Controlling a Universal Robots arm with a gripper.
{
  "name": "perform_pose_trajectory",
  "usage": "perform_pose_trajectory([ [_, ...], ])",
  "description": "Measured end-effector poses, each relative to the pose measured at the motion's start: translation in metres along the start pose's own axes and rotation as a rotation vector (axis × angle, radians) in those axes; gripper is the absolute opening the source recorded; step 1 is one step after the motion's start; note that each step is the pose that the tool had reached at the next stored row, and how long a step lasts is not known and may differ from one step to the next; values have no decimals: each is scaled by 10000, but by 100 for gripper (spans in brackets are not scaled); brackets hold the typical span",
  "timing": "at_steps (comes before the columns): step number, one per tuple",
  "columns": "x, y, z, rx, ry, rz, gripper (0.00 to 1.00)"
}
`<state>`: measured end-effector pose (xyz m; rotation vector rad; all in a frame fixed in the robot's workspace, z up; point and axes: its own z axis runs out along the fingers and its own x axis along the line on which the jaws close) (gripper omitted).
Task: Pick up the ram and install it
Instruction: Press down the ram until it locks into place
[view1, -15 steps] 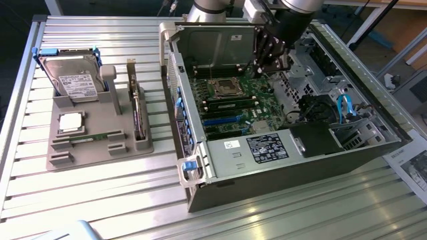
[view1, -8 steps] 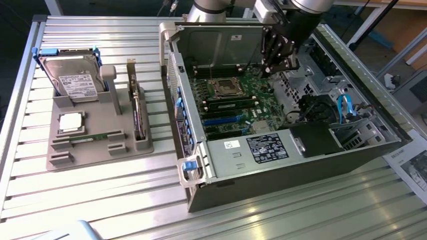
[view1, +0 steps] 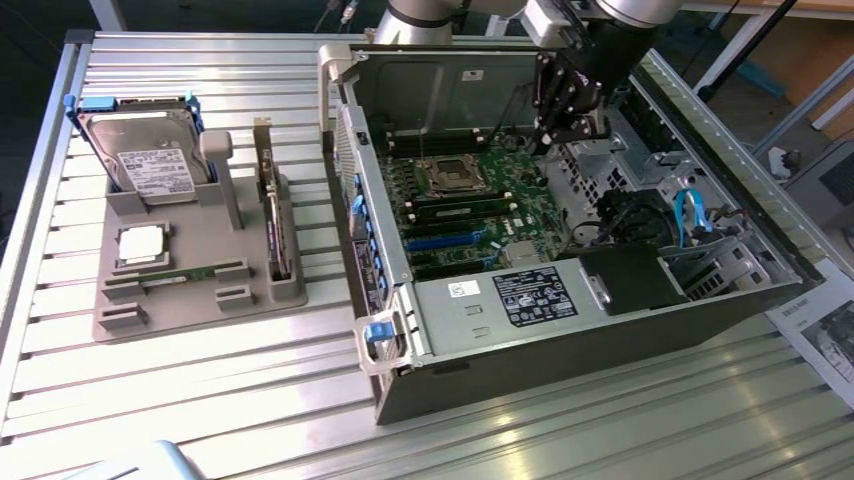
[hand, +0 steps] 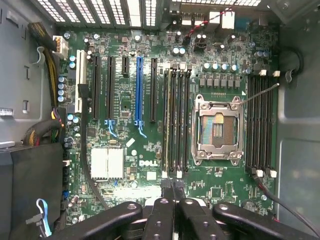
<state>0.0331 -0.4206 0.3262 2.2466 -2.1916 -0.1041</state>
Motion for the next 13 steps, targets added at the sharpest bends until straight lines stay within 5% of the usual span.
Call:
perform_pose_trajectory([
  [6, 2, -2, 38, 6, 0, -1, 10],
  [13, 9, -9, 193, 45, 1, -2, 10],
])
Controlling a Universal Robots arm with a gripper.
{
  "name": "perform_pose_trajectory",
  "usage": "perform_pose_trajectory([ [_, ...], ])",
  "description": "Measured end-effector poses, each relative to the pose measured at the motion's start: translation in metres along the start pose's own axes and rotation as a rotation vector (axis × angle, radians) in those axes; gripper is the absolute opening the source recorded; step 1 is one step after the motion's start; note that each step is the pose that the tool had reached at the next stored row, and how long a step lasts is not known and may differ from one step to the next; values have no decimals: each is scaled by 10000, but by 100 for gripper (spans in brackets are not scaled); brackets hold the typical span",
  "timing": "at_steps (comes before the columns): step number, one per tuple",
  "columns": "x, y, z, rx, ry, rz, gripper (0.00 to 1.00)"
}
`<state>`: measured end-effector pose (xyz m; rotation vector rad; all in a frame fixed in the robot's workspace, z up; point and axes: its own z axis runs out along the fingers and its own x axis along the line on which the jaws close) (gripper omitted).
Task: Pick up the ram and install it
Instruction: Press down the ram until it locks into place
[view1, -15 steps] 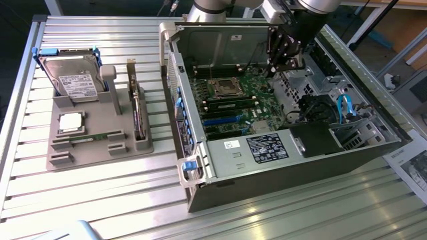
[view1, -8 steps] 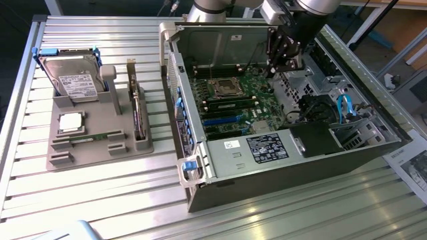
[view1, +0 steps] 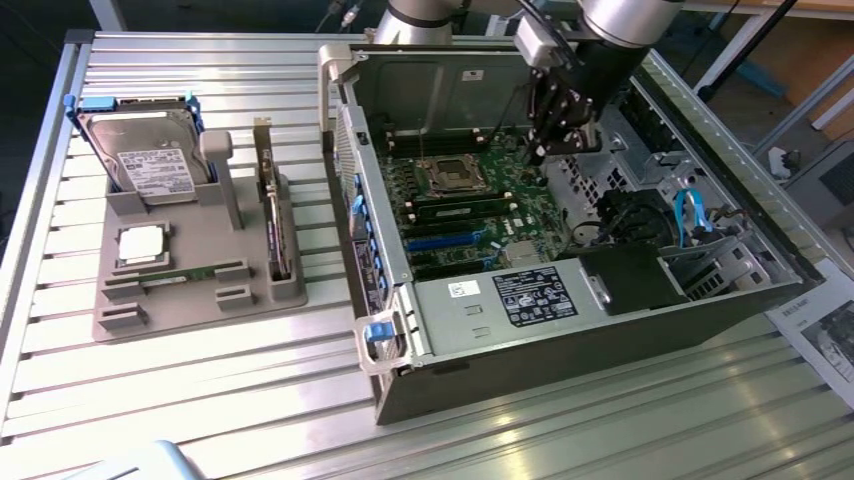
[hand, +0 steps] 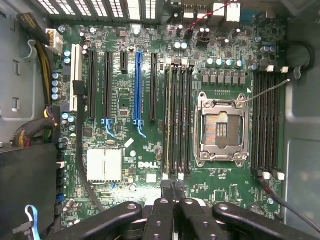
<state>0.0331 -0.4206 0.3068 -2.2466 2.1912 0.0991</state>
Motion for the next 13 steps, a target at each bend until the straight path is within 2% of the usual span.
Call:
perform_pose_trajectory([
  [13, 13, -12, 279, 47, 1, -2, 10],
])
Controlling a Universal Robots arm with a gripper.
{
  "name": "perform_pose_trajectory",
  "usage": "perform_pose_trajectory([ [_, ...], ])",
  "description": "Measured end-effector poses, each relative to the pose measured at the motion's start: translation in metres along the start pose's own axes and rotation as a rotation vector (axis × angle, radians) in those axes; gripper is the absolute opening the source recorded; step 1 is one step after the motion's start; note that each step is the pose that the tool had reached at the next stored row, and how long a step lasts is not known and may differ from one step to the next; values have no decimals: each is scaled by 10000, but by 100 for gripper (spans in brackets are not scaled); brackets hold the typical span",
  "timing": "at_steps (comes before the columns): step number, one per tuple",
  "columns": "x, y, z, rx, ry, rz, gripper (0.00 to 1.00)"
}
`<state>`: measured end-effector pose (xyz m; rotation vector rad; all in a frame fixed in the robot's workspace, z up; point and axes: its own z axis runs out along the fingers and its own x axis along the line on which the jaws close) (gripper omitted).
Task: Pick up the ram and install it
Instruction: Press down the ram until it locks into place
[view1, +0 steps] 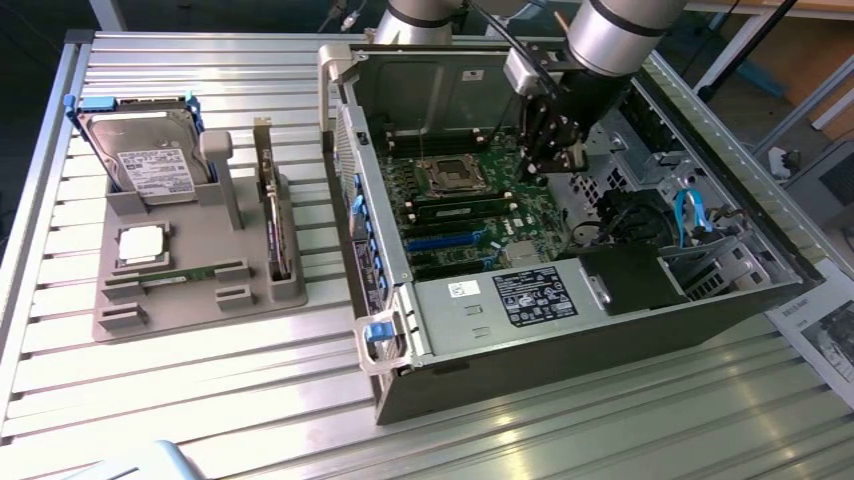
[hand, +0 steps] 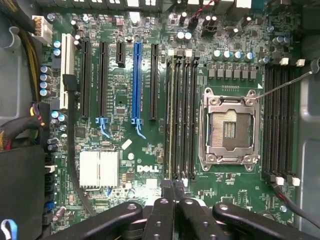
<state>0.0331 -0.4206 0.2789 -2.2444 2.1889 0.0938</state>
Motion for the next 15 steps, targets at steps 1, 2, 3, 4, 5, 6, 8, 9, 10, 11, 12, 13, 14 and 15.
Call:
perform_pose_trajectory([
  [1, 2, -1, 36, 4, 0, 0, 10],
  [2, 3, -2, 63, 6, 0, 0, 10],
  [3, 3, -3, 78, 7, 0, -1, 10],
  [4, 5, -4, 100, 7, 1, 0, 10],
  [5, 5, -4, 118, 8, 2, 0, 10],
  [6, 7, -5, 156, 10, 1, 0, 10],
  [8, 9, -7, 204, 12, -3, -1, 10],
  [9, 10, -8, 222, 12, -3, 0, 10],
  [10, 11, -9, 239, 12, -3, 0, 10],
  [11, 12, -9, 259, 12, -3, -1, 10],
  [12, 13, -11, 292, 12, -3, -1, 10],
  [13, 15, -12, 314, 13, -2, -1, 10],
  [14, 15, -12, 332, 14, -2, -1, 10],
  [15, 17, -13, 357, 15, -3, 1, 10],
])
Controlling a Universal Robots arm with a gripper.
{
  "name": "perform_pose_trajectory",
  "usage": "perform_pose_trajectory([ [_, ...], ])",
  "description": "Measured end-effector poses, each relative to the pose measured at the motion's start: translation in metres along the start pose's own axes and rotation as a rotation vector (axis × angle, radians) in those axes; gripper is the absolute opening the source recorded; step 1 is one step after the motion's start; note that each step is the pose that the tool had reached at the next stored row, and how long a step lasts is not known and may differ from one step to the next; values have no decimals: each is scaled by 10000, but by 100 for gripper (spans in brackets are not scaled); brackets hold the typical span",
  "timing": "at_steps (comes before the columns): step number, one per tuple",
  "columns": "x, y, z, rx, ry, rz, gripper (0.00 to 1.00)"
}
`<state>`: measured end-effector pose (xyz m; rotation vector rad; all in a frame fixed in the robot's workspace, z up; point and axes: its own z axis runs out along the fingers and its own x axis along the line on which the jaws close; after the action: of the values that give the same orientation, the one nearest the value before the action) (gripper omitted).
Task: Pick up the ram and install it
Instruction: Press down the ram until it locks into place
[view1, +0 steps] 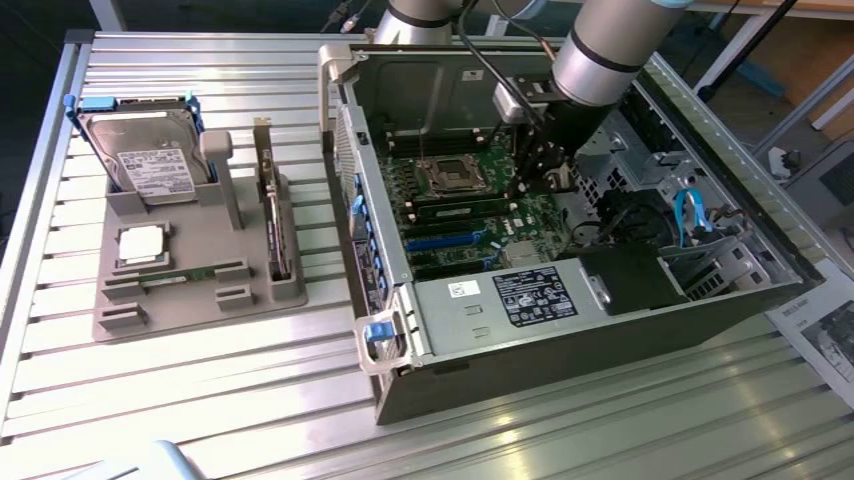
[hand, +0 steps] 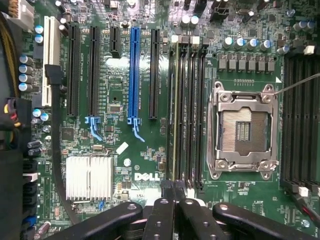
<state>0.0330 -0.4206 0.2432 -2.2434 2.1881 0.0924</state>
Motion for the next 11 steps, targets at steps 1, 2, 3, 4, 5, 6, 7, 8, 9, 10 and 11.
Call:
perform_pose_trajectory([
  [1, 0, 0, 0, 0, 1, 0, 10],
  [2, 0, 0, 1, 0, 1, 0, 10],
  [3, 0, 0, 1, 0, 1, 0, 10],
  [4, 0, 0, 3, 0, -1, -1, 10],
  [5, -1, -1, 12, 5, -16, -2, 10],
  [6, -4, -2, 27, 9, -33, -5, 10],
  [7, -7, -3, 39, 11, -44, -5, 10],
  [8, -10, -3, 54, 11, -55, -4, 10],
  [9, -14, -3, 67, 11, -59, -4, 10],
  [10, -14, -3, 66, 11, -58, -4, 10],
  [11, -14, -3, 66, 11, -58, -4, 10],
])
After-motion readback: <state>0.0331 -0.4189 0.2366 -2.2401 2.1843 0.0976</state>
